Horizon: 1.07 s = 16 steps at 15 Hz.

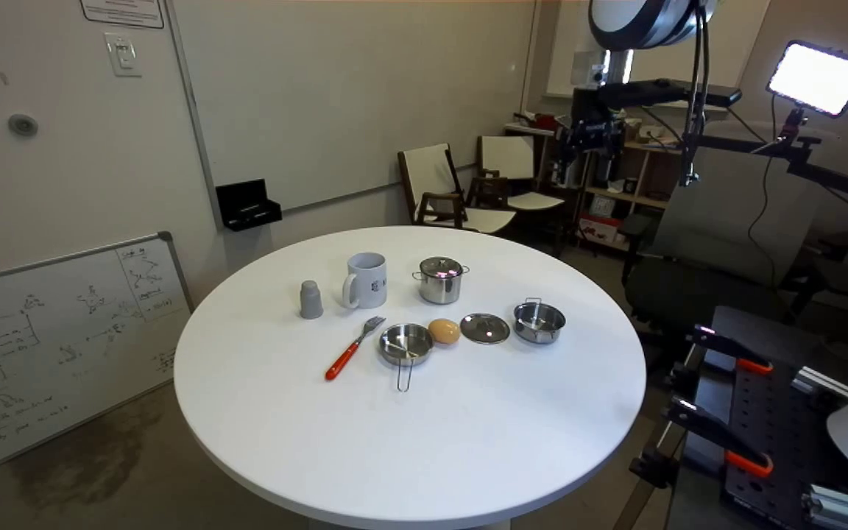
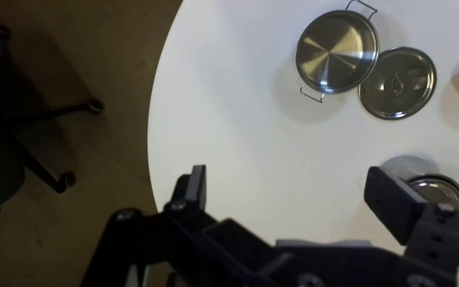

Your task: Move the silver pot on the left to the right

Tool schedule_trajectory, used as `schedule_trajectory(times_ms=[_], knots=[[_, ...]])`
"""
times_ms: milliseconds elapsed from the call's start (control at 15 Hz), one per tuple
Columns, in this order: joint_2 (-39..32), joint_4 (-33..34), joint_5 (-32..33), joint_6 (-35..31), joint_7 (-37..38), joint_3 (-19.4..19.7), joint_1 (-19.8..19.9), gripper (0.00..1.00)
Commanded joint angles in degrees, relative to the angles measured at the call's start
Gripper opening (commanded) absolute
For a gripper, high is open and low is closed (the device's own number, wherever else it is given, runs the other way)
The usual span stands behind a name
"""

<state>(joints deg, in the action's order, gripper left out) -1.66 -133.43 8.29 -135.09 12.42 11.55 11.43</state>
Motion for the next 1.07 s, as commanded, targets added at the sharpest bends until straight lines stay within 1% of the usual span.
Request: schedule_trajectory(times_ms=[0,67,133,400,467,600,800,933,1000], knots=[[-2.03,0.42,-3.08,3.18,-2.68,-0.48,-0.48,1.00],[-1.06,0.31,-3.11,3.79,-3.12,-0.51,-0.55,1.00],[-2.22,0.04,-1.45,1.52,-1.20,-0.11,-0.44,1.00],[-1.85,0.19,-1.89,2.55,-1.75,-0.31,-0.54,1.00],[-2.93,0.43,-2.83,2.05,-2.48,-0.42,-0.51,1.00],[-6.43,0.79,-8.07,0.54,-6.56,-0.97,-0.30,1.00],[-12.51,1.16,-20.78,-2.63,-15.40,-2.66,0.86,1.00],[-16.49,1.81,-26.93,-4.49,-20.51,-4.18,2.19,1.00],[-18.31,2.19,-28.20,-5.07,-21.71,-4.69,2.62,1.00]])
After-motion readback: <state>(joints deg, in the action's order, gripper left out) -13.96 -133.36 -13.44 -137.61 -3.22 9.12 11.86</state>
